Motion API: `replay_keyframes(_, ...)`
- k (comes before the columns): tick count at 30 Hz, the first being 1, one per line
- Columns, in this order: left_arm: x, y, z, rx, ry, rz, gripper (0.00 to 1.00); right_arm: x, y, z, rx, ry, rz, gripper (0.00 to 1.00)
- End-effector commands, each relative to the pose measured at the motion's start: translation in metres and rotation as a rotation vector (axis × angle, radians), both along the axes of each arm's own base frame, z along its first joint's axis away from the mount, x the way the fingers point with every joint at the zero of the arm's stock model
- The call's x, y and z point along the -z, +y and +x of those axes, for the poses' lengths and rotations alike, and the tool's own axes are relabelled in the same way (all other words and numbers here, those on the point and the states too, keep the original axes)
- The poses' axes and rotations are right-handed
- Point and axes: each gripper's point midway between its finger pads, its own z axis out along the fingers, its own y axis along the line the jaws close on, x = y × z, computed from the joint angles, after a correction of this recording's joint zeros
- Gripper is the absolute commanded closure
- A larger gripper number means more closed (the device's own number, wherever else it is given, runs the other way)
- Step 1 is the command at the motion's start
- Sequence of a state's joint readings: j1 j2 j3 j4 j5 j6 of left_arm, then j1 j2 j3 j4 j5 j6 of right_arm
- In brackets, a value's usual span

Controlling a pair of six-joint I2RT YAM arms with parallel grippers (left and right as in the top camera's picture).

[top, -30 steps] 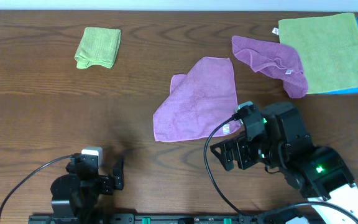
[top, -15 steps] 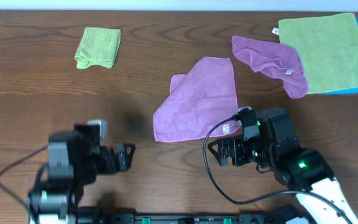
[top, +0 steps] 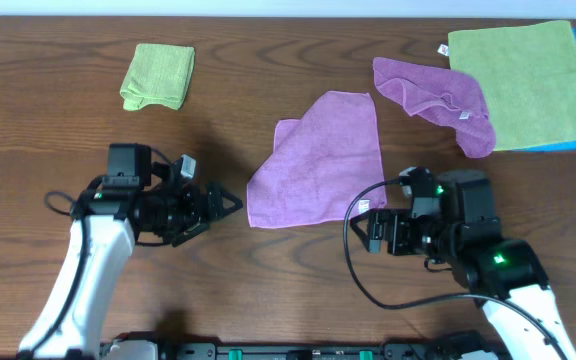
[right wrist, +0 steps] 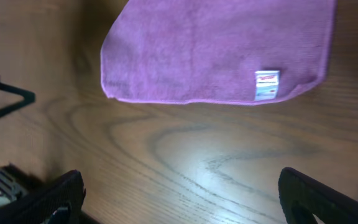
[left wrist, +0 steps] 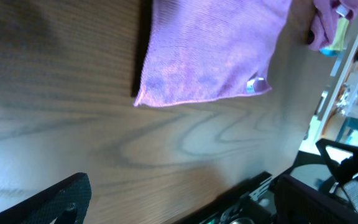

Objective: Fold the cloth

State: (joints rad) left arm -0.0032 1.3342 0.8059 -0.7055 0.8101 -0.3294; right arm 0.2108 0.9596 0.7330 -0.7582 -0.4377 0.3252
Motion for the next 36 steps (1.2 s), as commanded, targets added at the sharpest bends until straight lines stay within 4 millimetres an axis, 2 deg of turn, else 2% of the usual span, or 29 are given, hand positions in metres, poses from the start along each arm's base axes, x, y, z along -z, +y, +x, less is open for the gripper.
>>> replay_keyframes(1,0.006,-0.008,0.008,-0.012,0.051,-0.060,0.05,-0.001,-0.005,0.001,-0.009,-0.015,0.018,0.01)
replay_keyframes(13,0.046,-0.018,0.046,-0.018,0.057,-0.144,0.05,-0.005,-0.017,0.007,0.010,-0.034,0.048,0.01)
replay_keyframes(18,0.063,-0.026,0.049,-0.014,0.092,-0.150,0.05,-0.005,-0.016,0.007,0.007,-0.033,0.053,0.01)
replay_keyframes(28,0.079,-0.065,0.049,0.043,0.115,-0.176,0.05,-0.005,-0.016,0.006,0.007,-0.030,0.054,0.01)
replay_keyframes(30,0.084,-0.070,0.048,0.046,0.126,-0.171,0.01,-0.004,-0.016,0.006,0.007,-0.027,0.053,0.01)
replay_keyframes(31,0.086,-0.072,0.048,0.045,0.133,-0.164,0.05,-0.004,-0.016,0.005,0.007,-0.024,0.053,0.01)
replay_keyframes(33,0.091,-0.075,0.045,0.047,0.148,-0.154,0.23,-0.003,-0.016,0.003,0.007,-0.014,0.051,0.01)
replay_keyframes(36,0.094,-0.077,0.043,0.053,0.158,-0.153,0.43,-0.001,-0.017,0.001,0.004,-0.004,0.044,0.01)
